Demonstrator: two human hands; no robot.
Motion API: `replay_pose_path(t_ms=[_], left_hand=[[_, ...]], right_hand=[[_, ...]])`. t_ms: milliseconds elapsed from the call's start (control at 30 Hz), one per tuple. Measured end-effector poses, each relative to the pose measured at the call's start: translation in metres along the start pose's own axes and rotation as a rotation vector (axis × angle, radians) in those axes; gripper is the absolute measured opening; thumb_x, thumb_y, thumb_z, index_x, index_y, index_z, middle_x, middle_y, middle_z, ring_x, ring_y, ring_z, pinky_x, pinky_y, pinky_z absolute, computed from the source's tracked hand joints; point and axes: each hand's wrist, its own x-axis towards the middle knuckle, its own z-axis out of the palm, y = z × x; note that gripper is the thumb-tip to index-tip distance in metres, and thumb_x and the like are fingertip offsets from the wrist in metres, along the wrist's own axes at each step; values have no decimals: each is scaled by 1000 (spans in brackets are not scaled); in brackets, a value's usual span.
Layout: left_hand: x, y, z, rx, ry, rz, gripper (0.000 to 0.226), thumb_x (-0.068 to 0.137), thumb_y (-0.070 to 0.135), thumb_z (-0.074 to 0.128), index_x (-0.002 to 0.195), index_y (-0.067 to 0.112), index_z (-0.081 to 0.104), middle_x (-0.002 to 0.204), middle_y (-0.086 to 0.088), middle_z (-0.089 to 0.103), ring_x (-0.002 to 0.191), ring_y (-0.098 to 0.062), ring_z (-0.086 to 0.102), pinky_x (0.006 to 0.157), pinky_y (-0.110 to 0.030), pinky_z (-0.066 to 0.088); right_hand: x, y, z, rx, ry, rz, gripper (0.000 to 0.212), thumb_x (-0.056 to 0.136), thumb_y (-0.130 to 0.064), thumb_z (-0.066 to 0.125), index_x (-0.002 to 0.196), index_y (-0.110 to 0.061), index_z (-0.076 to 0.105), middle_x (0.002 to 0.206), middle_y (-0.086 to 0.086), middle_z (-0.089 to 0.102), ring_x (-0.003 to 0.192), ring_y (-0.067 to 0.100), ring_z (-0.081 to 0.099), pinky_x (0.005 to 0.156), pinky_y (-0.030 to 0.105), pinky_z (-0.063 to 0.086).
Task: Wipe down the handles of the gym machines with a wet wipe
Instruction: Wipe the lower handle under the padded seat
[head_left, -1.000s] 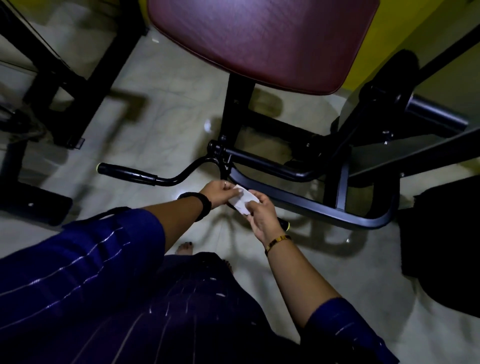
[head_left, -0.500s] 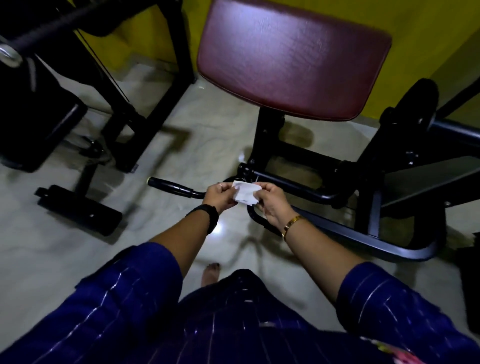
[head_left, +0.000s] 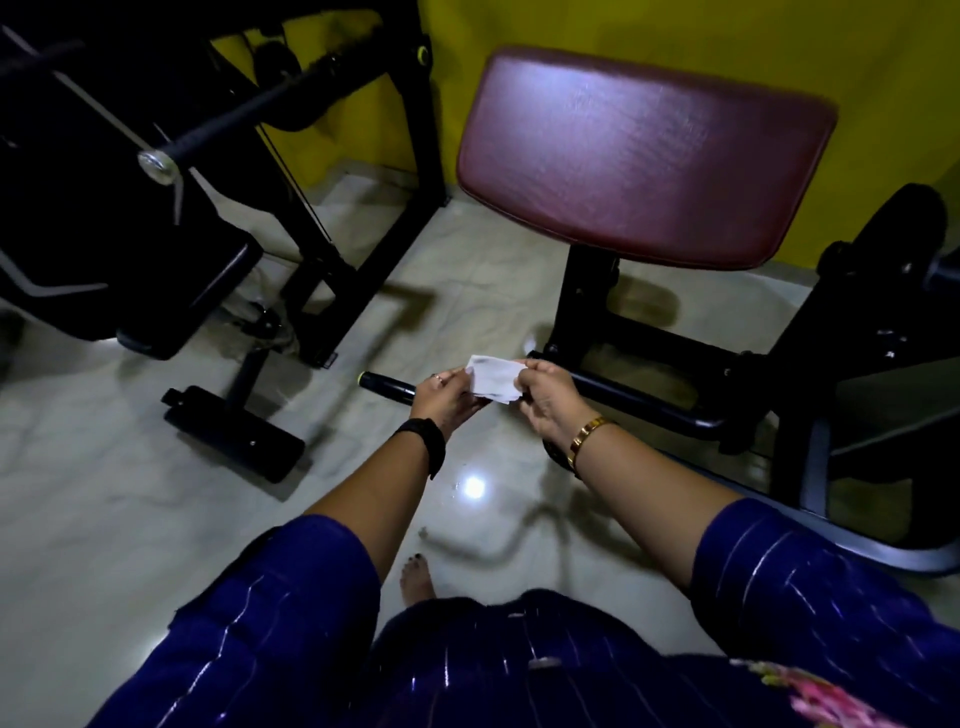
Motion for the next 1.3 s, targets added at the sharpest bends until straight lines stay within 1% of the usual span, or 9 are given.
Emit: replay_pose_path(t_ms=[133, 233, 367, 667, 800, 1000, 1100, 1200, 1300], left_hand=[[11, 16, -7, 13, -5, 16, 13, 101, 6, 47, 93, 4, 58, 52, 2, 64, 48, -11, 60, 51, -19, 53], [27, 28, -15, 45, -6, 7, 13, 100, 10, 51, 88, 11, 59, 68, -5, 63, 65, -17, 57, 57, -18, 54], [43, 47, -29, 58, -84, -19, 13, 99, 11, 53, 87, 14, 58, 79, -7, 60, 71, -16, 59, 61, -18, 54], [94, 91, -76, 138, -204, -71, 8, 98, 6, 53, 98, 11, 59, 71, -3, 64, 64, -13, 59, 57, -16, 55], [112, 102, -95, 178, -261, -99, 17, 99, 4, 50, 89, 14, 60, 57, 4, 67, 55, -7, 62, 58, -16, 54], [129, 105, -124, 203, -297, -117, 15, 101, 7, 46, 104, 8, 61, 72, -1, 70, 58, -7, 68, 66, -18, 52], [140, 102, -143, 225, -241, -112, 25, 101, 9, 44, 121, 4, 58, 93, -9, 67, 69, -8, 68, 72, -16, 49], [154, 96, -161, 231, -139, -101, 24, 99, 5, 46, 118, -1, 60, 78, -3, 69, 60, -3, 67, 59, -10, 50], [168, 84, -179, 272, -39, -112, 29, 96, 1, 48, 121, -7, 61, 75, 2, 71, 77, -9, 64, 63, -10, 47]], right_hand=[[7, -5, 18, 8, -3, -15, 33, 83, 17, 34, 94, -5, 55, 85, 14, 57, 77, 23, 57, 52, 26, 52], [11, -10, 35, 5, 18, -35, 33, 84, 17, 32, 87, -8, 54, 82, 12, 56, 75, 21, 56, 58, 29, 50], [15, -14, 57, 70, 55, -65, 36, 83, 19, 30, 85, -6, 55, 79, 13, 57, 72, 21, 56, 48, 22, 51], [33, -3, 122, 160, 132, -93, 34, 86, 19, 31, 84, -6, 55, 78, 14, 58, 71, 21, 57, 49, 21, 53], [40, 7, 141, 162, 128, -91, 31, 86, 19, 37, 89, -6, 55, 84, 15, 59, 74, 23, 58, 49, 22, 54], [41, 21, 150, 140, 216, -109, 28, 88, 16, 42, 86, -9, 56, 82, 12, 59, 71, 23, 59, 51, 25, 55], [43, 32, 148, 178, 232, -62, 23, 91, 9, 44, 82, -11, 51, 83, 14, 57, 74, 25, 58, 48, 28, 55], [51, 44, 147, 213, 214, -11, 21, 92, 7, 42, 83, -11, 47, 96, 18, 53, 86, 32, 58, 52, 36, 58], [61, 54, 152, 125, 216, 47, 15, 92, 5, 38, 96, -7, 46, 117, 21, 47, 105, 40, 55, 53, 37, 58]])
